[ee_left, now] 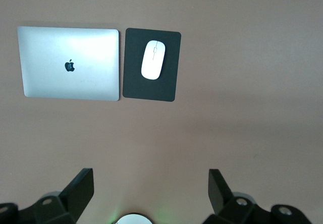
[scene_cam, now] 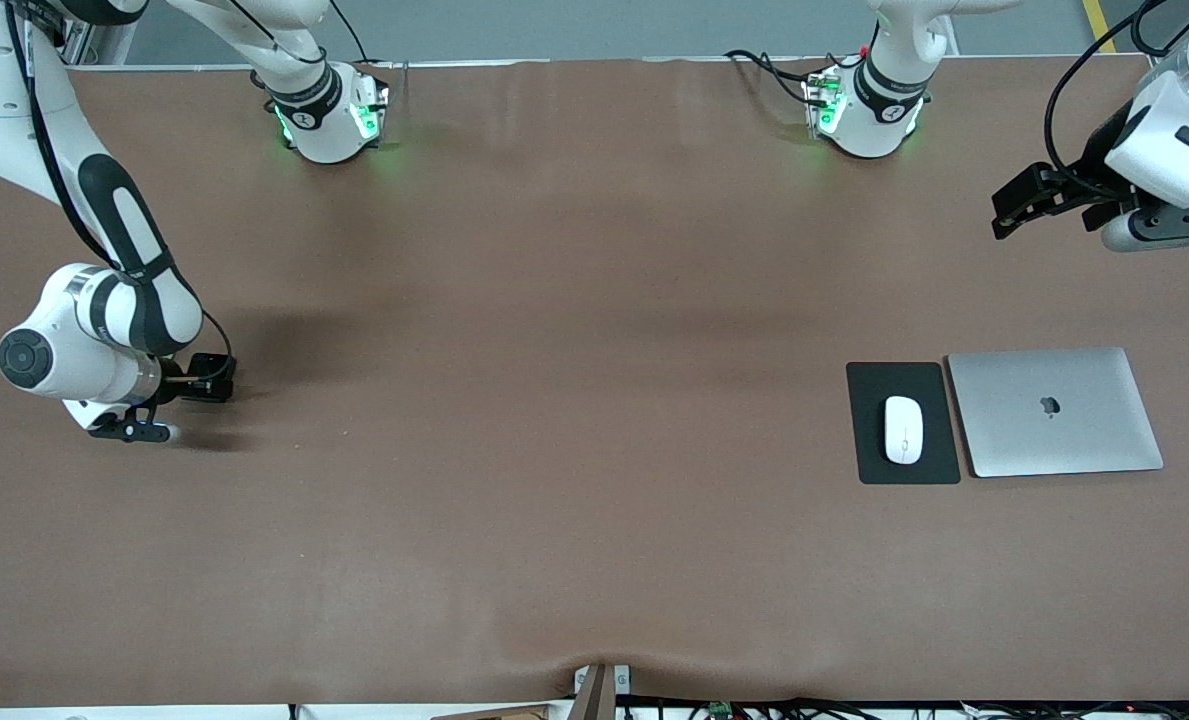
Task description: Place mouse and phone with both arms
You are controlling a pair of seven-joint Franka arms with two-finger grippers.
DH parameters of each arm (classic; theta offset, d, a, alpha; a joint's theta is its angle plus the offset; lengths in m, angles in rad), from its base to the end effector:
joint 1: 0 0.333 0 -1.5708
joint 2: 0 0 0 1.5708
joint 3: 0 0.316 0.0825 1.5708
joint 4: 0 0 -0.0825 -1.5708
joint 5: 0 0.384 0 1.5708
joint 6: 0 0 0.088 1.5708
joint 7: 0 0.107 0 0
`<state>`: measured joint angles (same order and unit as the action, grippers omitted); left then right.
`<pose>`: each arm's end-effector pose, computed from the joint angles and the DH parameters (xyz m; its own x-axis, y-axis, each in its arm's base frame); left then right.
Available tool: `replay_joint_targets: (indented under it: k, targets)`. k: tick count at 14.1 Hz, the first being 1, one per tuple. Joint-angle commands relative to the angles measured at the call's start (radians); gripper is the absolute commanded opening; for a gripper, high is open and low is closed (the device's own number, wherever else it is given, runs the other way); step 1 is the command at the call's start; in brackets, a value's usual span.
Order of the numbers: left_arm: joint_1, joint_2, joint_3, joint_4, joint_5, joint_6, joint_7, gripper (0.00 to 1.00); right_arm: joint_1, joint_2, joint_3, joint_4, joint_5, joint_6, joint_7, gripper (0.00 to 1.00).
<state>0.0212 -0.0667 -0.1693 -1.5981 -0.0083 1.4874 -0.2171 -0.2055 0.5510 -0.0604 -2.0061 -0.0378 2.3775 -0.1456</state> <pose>0.5188 -0.0817 0.6401 0.9967 0.0693 -0.0432 0.0688 -0.9976 -0.0126 0.5634 -0.1540 0.1639 0.9791 -0.0854 -0.1846 -0.0820 -0.9963 0.0259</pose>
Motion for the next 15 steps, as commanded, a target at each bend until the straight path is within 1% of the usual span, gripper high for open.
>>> replay_joint_targets:
  k: [1,4,6,7,12,15]
  targets:
    - [-0.004,-0.019,0.005,-0.008,-0.021,0.002,-0.007,1.0,-0.026,-0.025,0.021,0.004,-0.02,-0.026,-0.002,1.0]
    - [-0.004,-0.021,0.004,-0.005,-0.022,0.002,-0.008,1.0,-0.003,-0.138,0.027,0.041,-0.019,-0.124,-0.002,1.0]
    - [-0.004,-0.024,0.004,-0.005,-0.021,-0.006,-0.008,1.0,0.035,-0.236,0.028,0.064,-0.019,-0.174,0.012,1.0]
    - [-0.004,-0.024,0.005,0.0,-0.021,-0.007,-0.005,1.0,0.056,-0.281,0.028,0.084,-0.016,-0.222,0.014,1.0]
    - [-0.001,-0.019,0.014,0.001,-0.018,-0.007,0.008,1.0,0.069,-0.442,0.043,0.229,0.036,-0.513,0.021,1.0]
    - [-0.001,-0.018,0.014,0.003,-0.019,-0.007,0.008,1.0,0.11,-0.494,0.048,0.35,0.055,-0.723,0.127,1.0]
